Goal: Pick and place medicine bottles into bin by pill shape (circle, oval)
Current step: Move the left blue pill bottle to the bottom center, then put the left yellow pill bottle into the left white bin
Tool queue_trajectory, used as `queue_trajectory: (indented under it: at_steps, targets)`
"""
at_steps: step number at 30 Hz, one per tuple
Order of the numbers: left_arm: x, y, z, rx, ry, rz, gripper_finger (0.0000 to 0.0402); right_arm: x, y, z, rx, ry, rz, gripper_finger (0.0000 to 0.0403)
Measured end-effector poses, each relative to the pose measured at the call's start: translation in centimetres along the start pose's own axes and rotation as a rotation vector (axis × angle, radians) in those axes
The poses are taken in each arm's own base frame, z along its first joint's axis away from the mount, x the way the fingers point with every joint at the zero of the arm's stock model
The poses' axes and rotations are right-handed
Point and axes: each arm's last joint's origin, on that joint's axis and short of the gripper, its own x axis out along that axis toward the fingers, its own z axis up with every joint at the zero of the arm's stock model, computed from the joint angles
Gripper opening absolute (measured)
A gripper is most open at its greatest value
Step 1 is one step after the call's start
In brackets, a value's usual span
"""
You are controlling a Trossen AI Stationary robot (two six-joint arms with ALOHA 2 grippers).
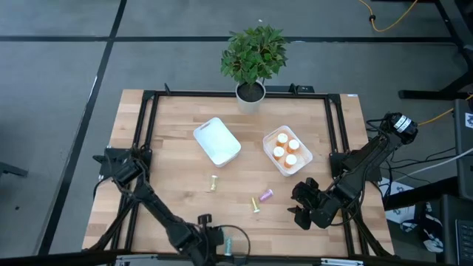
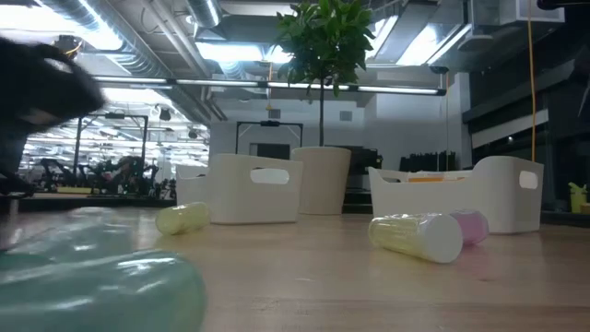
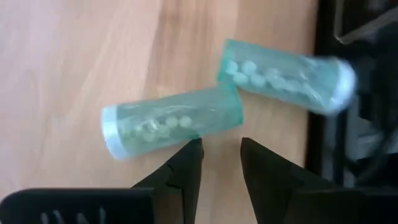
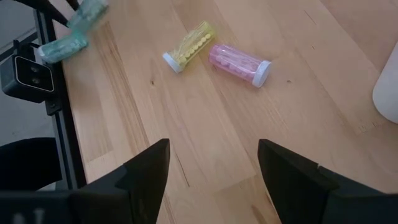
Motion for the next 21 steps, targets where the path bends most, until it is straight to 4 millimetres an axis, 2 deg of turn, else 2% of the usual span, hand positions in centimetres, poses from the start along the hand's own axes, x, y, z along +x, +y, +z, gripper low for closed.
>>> queue_trajectory:
  at_steps: [11,14,17,21]
  targets:
    - [2.2,4.7,4.9,-0.083,-0.023,0.104,0.0110,0.0,0.1,0.0,0.005,-0.010,0.004,0.0245]
    - [2.5,6.2,6.2,-0.046,-0.057,0.171,0.0110,0.0,0.1,0.0,0.004,-0.010,0.004,0.0245]
    - [1.7,7.5,7.8,0.004,-0.072,0.181,0.0110,0.0,0.0,0.0,0.002,-0.009,0.001,0.0245]
    - [0.1,9.1,9.0,0.105,-0.015,0.189,0.0110,0.0,-0.1,0.0,-0.006,-0.006,-0.008,0.0245]
